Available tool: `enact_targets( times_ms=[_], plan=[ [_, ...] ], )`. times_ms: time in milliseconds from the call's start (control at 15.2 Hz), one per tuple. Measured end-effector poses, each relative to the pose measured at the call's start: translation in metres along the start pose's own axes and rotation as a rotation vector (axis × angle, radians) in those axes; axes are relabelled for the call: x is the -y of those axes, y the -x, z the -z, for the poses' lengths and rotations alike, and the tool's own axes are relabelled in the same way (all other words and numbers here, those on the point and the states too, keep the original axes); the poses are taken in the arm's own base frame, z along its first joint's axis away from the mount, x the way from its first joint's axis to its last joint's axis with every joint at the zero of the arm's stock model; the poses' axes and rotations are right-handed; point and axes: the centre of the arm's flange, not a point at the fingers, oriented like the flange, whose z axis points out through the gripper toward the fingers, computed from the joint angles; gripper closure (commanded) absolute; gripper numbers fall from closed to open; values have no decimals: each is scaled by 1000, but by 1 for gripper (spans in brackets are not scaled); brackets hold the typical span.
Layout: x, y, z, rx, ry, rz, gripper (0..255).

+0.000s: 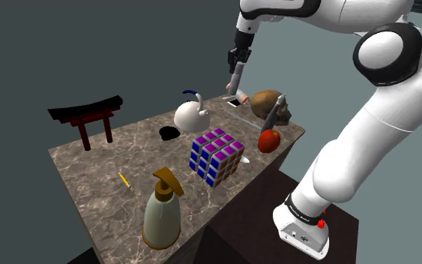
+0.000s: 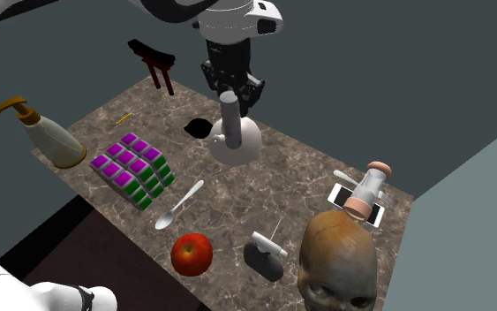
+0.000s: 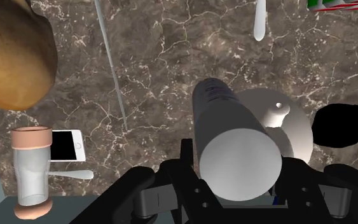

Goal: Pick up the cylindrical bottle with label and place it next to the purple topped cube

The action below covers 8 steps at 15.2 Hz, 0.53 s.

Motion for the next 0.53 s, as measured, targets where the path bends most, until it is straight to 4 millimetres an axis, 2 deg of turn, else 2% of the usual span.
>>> enact_targets(
  times_ms=[528],
  plan=[
    [100,29,1,1,0,1,255]
  ],
)
